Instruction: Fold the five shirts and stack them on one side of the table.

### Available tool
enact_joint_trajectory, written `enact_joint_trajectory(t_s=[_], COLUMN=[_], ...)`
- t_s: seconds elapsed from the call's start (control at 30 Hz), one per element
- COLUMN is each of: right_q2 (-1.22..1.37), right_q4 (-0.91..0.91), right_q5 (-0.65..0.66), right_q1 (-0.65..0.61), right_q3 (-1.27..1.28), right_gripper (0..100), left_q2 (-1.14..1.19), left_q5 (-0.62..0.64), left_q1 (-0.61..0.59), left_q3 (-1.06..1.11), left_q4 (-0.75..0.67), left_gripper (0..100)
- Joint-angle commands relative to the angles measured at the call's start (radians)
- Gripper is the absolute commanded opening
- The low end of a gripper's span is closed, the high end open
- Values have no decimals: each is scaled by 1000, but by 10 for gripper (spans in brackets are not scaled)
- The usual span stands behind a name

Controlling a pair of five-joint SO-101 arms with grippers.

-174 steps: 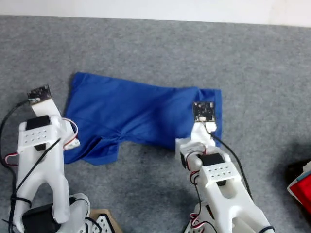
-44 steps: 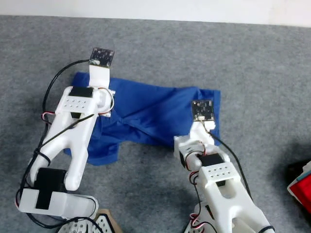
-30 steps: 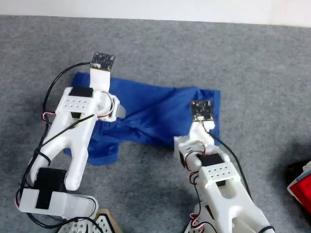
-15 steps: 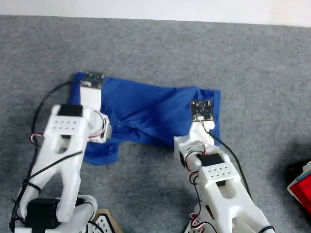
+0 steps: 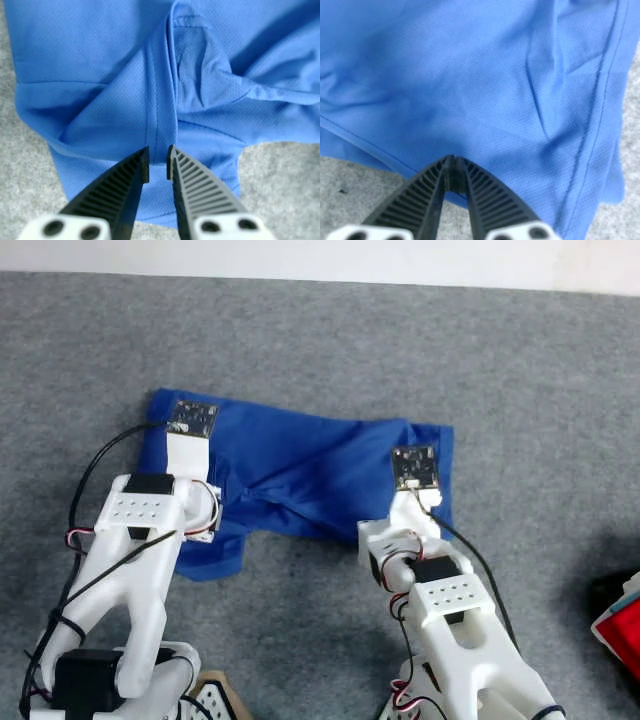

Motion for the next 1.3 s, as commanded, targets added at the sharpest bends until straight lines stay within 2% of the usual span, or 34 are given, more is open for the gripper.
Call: enact_joint_trajectory(t_s=[0.0, 0.43, 0.6, 0.73, 0.87, 1.27], right_q2=[-13, -12, -12, -12, -12, -12], right_q4=[-18, -18, -18, -18, -18, -18], right_q5=[14, 14, 14, 14, 14, 14], right_q1=[10, 8, 8, 8, 8, 12], right_q3=[-5, -5, -5, -5, -5, -5], right_gripper=[7, 7, 7, 7, 7, 7], left_q2=[-41, -41, -41, -39, -41, -30], left_q5=[-92, -348, -428, -545, -545, -549], left_q1=[-5, -5, -1, 1, 5, -35], left_q3=[-12, -12, -8, -12, -12, -4], left_q4=[57, 55, 0, -6, -8, -52], left_gripper=[85, 85, 89, 176, 243, 200])
